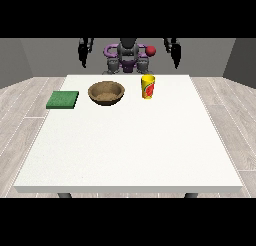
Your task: Pick the cup and pour the ball into the bowl, then pick the bowl and place it on the pad
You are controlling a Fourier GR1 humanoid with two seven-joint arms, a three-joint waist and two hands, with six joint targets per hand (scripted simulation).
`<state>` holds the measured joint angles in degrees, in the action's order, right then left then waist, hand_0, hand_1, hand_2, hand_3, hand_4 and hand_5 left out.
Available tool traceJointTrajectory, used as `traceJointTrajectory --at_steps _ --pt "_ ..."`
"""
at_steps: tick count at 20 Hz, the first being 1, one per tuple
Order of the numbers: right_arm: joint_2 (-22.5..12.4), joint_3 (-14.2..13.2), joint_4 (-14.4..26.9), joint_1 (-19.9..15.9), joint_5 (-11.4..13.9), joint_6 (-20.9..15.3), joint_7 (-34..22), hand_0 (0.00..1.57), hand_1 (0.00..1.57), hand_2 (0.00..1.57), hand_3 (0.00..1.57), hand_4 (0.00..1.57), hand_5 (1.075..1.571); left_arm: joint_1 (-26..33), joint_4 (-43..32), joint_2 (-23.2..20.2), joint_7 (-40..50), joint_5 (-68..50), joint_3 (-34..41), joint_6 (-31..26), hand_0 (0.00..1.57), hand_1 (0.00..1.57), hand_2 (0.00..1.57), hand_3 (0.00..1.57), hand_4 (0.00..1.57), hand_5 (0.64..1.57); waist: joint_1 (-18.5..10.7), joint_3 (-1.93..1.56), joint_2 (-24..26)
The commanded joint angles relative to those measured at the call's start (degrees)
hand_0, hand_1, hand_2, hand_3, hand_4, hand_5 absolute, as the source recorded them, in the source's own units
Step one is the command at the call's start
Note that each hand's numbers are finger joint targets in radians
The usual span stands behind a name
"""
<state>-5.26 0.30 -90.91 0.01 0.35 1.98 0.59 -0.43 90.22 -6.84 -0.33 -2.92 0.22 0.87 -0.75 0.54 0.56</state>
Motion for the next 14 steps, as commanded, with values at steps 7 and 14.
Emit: traceJointTrajectory --at_steps 7,14 --pt "-5.6 -8.6 -4.0 0.9 -10.2 5.2 -6.8 0.0 0.0 0.0 0.0 0.0 1.569 -4.3 8.9 2.2 11.9 -6.8 1.0 0.8 0.0 0.0 0.0 0.0 0.0 1.557 2.3 -0.64 13.4" --pt "-8.8 -14.2 -6.3 0.0 -15.3 9.4 -5.8 0.0 0.0 0.0 0.0 0.0 1.57 -3.1 10.9 -0.2 6.4 -6.7 5.0 -0.3 0.0 0.0 0.0 0.0 0.0 1.547 2.0 -0.53 4.8"
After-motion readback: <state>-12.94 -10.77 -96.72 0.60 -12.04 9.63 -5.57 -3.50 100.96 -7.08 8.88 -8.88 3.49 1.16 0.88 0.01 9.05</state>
